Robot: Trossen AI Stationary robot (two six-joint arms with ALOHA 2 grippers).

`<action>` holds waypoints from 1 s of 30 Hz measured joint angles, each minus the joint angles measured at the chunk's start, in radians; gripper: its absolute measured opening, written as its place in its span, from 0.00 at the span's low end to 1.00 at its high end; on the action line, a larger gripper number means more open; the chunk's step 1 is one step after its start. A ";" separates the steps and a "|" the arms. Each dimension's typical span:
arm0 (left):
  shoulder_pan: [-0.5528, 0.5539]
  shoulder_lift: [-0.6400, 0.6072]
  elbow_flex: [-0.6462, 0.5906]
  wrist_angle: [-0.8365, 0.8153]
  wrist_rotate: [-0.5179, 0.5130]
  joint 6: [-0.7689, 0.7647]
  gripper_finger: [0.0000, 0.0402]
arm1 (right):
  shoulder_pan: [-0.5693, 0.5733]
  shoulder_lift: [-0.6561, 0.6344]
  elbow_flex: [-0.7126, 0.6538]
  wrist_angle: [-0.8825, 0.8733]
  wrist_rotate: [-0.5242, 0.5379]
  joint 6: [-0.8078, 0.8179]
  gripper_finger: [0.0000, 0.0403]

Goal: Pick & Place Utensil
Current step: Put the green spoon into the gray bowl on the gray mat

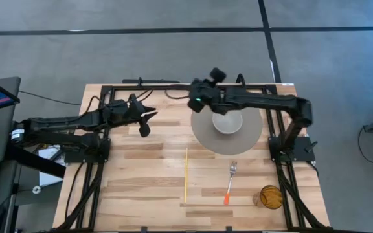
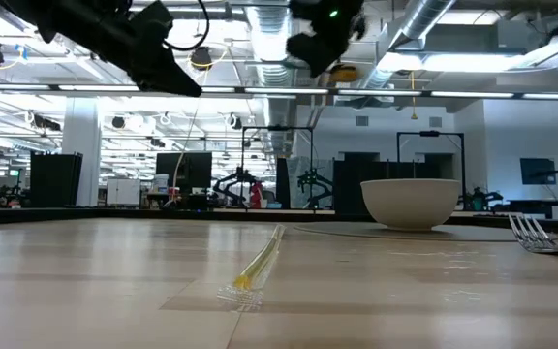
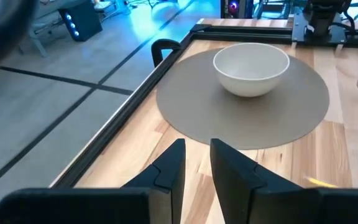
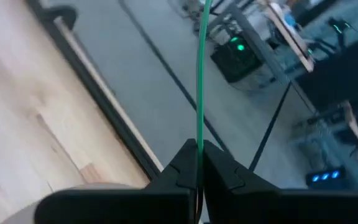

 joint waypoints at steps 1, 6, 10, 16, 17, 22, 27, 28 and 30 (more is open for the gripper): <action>0.000 0.005 0.000 0.000 -0.001 0.000 0.19 | 0.004 -0.037 -0.041 0.007 0.016 0.028 0.00; 0.000 0.015 0.000 0.001 -0.001 0.000 0.19 | 0.062 -0.220 -0.323 0.031 0.224 0.280 0.00; 0.001 0.015 0.000 0.012 -0.001 0.002 0.19 | 0.116 -0.330 -0.563 0.149 0.350 0.523 0.01; 0.001 0.015 0.000 0.016 -0.001 0.002 0.19 | 0.127 -0.397 -0.766 0.421 0.361 0.580 0.01; 0.001 0.015 0.000 0.016 -0.001 0.002 0.19 | 0.121 -0.399 -0.784 0.447 0.335 0.581 0.01; 0.001 0.015 0.000 0.016 -0.001 0.001 0.19 | 0.101 -0.344 -0.864 0.598 0.240 0.590 0.01; 0.000 0.015 0.000 0.012 -0.001 0.001 0.19 | 0.097 -0.241 -0.885 0.605 0.236 0.629 0.01; 0.001 0.015 0.000 0.012 0.000 0.001 0.19 | 0.097 -0.225 -0.885 0.609 0.222 0.627 0.01; 0.001 0.015 0.000 0.012 0.000 0.001 0.19 | 0.097 -0.203 -0.884 0.601 0.179 0.594 0.01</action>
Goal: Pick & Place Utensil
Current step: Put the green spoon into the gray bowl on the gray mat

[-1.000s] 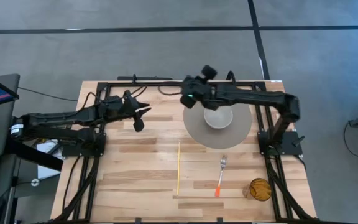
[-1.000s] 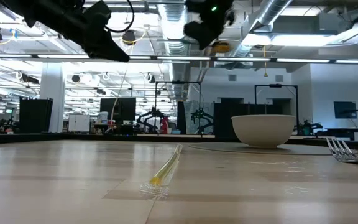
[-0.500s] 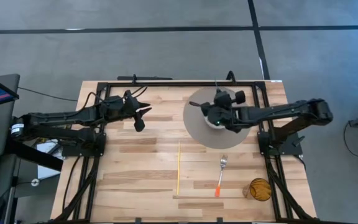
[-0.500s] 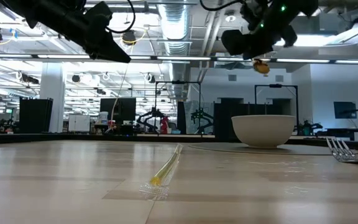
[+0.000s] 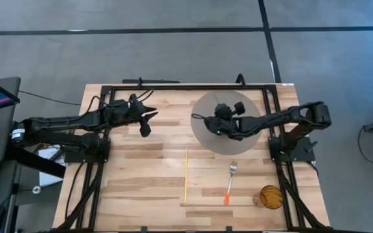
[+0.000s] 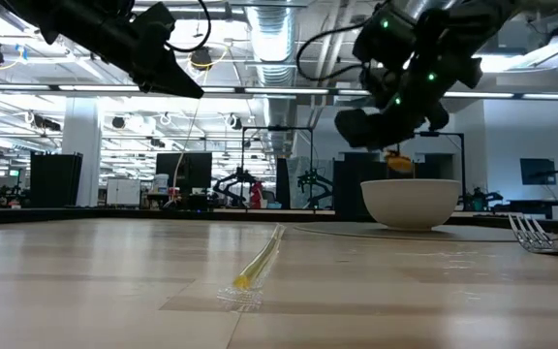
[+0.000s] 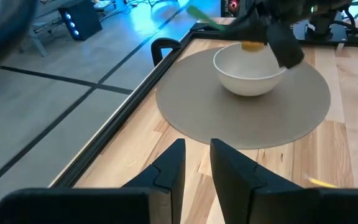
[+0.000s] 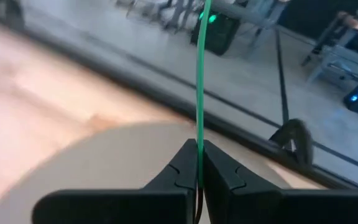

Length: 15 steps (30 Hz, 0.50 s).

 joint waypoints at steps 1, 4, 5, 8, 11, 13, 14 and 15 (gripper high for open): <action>0.000 0.000 0.000 0.000 0.000 0.000 0.19 | 0.000 0.007 0.000 -0.002 -0.021 -0.021 0.01; 0.000 0.000 0.000 0.000 0.000 0.000 0.19 | 0.001 0.025 0.001 -0.005 -0.043 -0.038 0.01; 0.000 0.000 0.000 0.000 0.000 0.000 0.19 | 0.001 0.031 0.000 -0.006 -0.044 -0.038 0.01; 0.000 0.000 0.000 -0.001 0.000 0.000 0.19 | 0.000 0.033 0.000 -0.010 -0.098 -0.039 0.01; 0.000 0.000 0.000 -0.003 0.000 0.000 0.19 | -0.008 0.033 0.000 -0.029 -0.171 -0.026 0.01; 0.000 0.000 0.000 -0.003 0.000 0.000 0.19 | -0.013 0.033 0.000 -0.056 -0.175 0.002 0.01; 0.000 0.000 0.000 -0.003 0.000 0.000 0.19 | -0.017 0.033 0.000 -0.080 -0.179 0.020 0.01; 0.000 0.000 0.000 -0.003 0.000 0.000 0.19 | -0.021 0.033 0.000 -0.110 -0.196 0.040 0.01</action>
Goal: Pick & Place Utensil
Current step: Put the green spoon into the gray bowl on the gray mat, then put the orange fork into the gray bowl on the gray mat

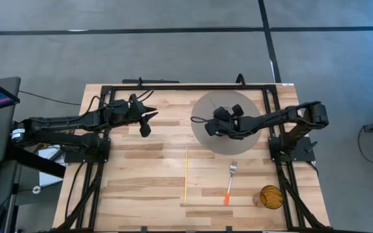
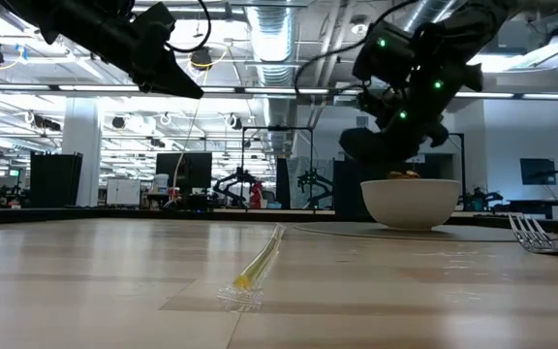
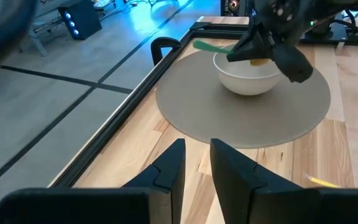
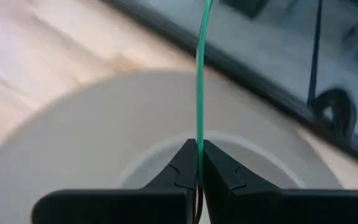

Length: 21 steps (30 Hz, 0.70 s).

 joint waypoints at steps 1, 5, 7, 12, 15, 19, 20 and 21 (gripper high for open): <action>0.000 0.000 0.000 0.000 0.000 0.000 0.19 | -0.003 0.000 0.000 -0.033 -0.027 0.026 0.01; 0.000 0.000 0.000 -0.001 0.000 0.000 0.19 | -0.012 0.000 0.000 -0.175 -0.086 0.173 0.01; 0.000 0.000 0.000 -0.001 0.000 0.000 0.19 | -0.019 0.000 0.000 -0.204 -0.084 0.222 0.01; 0.000 0.000 0.000 -0.001 0.000 0.000 0.19 | -0.045 0.000 0.000 -0.170 -0.078 0.217 0.03; 0.000 0.000 0.000 -0.001 0.000 0.000 0.19 | -0.060 0.000 0.000 -0.161 -0.078 0.208 0.07; 0.000 0.000 0.000 -0.001 0.000 0.000 0.19 | -0.067 0.000 0.000 -0.161 -0.078 0.208 0.14; 0.000 0.000 0.000 -0.001 0.000 0.000 0.19 | -0.066 0.000 0.000 -0.161 -0.078 0.208 0.15; 0.000 0.000 0.000 -0.001 0.000 0.000 0.19 | -0.063 0.000 0.000 -0.161 -0.078 0.208 0.17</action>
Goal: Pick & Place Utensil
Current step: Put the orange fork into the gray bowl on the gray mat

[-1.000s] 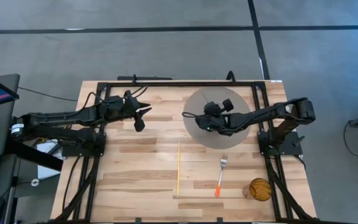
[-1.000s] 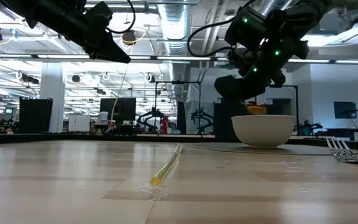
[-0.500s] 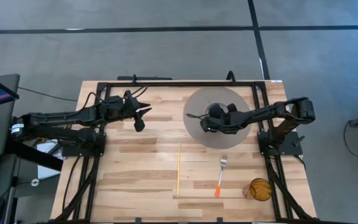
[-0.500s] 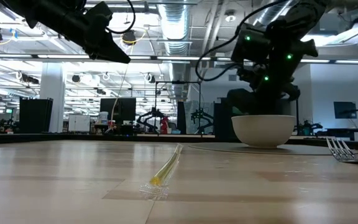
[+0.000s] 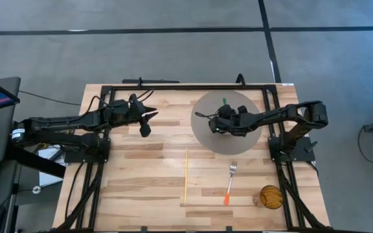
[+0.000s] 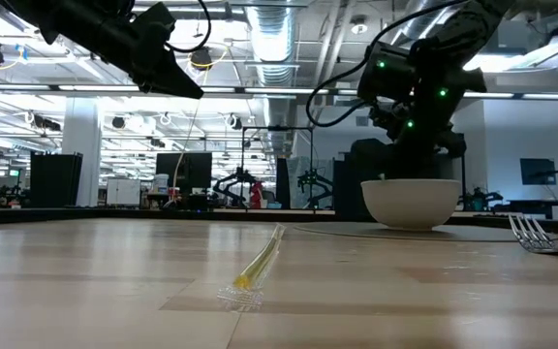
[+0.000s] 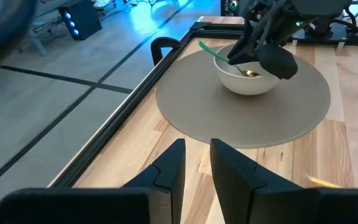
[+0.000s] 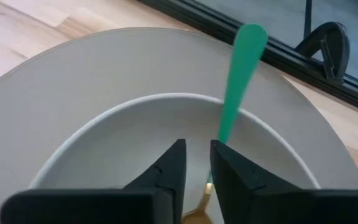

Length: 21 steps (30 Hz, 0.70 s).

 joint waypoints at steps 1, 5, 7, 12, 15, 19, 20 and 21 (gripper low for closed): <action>0.000 0.000 0.000 0.000 0.000 0.000 0.19 | 0.003 0.000 0.000 0.000 0.000 0.000 0.18; 0.000 0.000 0.000 0.000 0.000 0.000 0.19 | 0.014 0.000 0.000 0.003 0.000 -0.021 0.20; 0.000 0.000 0.000 0.000 0.000 0.000 0.19 | 0.019 -0.005 0.000 0.016 0.000 -0.057 0.20; 0.000 0.000 0.000 0.002 0.000 0.000 0.19 | 0.053 -0.023 0.055 0.015 0.000 -0.217 0.20; 0.000 0.000 0.000 0.004 0.001 0.000 0.19 | 0.078 -0.036 0.128 0.000 0.000 -0.326 0.20; 0.000 0.000 0.000 0.005 0.002 0.000 0.19 | 0.101 -0.056 0.254 -0.073 -0.002 -0.401 0.20; 0.000 0.000 0.000 0.005 0.002 0.000 0.19 | 0.104 -0.062 0.285 -0.117 -0.003 -0.401 0.20; 0.000 0.000 0.000 0.004 0.002 0.000 0.19 | 0.107 -0.063 0.321 -0.132 -0.002 -0.401 0.20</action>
